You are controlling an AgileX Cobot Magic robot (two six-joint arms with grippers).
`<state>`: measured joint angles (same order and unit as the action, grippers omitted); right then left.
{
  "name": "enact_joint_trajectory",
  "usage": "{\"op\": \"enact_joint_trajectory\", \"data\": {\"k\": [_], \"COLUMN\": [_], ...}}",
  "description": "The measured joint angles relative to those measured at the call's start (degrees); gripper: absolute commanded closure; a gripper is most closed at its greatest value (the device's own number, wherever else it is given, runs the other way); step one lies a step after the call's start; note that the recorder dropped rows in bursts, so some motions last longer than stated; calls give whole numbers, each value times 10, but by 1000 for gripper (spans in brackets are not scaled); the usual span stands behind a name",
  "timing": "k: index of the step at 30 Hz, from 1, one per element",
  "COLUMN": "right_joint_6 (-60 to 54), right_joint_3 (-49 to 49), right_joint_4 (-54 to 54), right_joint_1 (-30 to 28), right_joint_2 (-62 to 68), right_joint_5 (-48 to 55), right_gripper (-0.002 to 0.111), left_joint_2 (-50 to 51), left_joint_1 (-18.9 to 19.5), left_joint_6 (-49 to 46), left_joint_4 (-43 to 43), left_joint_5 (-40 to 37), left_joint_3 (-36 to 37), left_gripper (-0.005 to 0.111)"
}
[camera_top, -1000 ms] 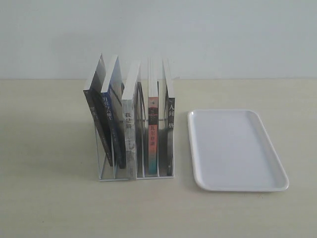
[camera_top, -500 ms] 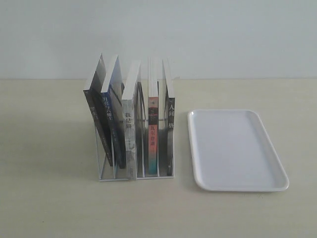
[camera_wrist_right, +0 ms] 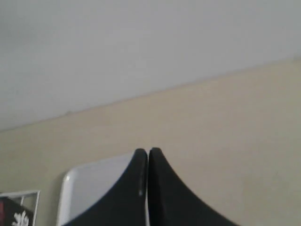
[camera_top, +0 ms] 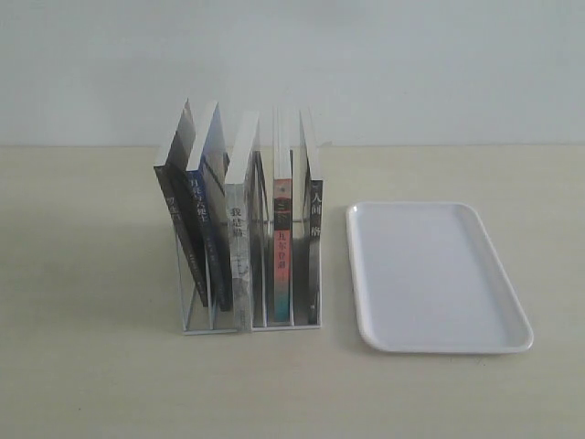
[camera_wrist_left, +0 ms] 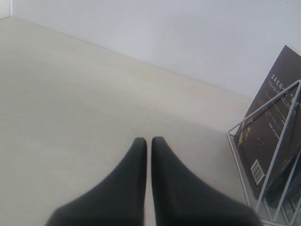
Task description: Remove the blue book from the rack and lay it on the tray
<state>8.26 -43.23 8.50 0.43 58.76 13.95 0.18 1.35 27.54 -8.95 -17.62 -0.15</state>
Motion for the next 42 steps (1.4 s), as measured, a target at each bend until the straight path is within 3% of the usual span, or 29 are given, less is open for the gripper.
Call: {"op": "enact_joint_trajectory", "data": {"k": [3, 10, 16, 22, 32, 35, 41, 42], "right_joint_6": [-28, -67, 4, 93, 104, 104, 88, 87], "right_joint_3": [-5, -105, -237, -365, -514, -526, -527, -528], "right_joint_4": [43, 72, -3, -117, -81, -78, -75, -75], "right_joint_1": [34, 208, 306, 349, 361, 361, 361, 361], "right_joint_2": [35, 125, 201, 291, 380, 406, 422, 422], "right_joint_5": [45, 148, 236, 389, 462, 477, 480, 479], "right_gripper": [108, 108, 108, 108, 108, 99, 57, 54], "left_joint_2": [0, 0, 0, 0, 0, 0, 0, 0], "left_joint_1": [0, 0, 0, 0, 0, 0, 0, 0], "left_joint_6": [0, 0, 0, 0, 0, 0, 0, 0], "left_joint_4": [0, 0, 0, 0, 0, 0, 0, 0], "left_joint_5": [0, 0, 0, 0, 0, 0, 0, 0], "left_joint_3": [0, 0, 0, 0, 0, 0, 0, 0], "left_gripper": [103, 103, 103, 103, 103, 103, 103, 103]}}
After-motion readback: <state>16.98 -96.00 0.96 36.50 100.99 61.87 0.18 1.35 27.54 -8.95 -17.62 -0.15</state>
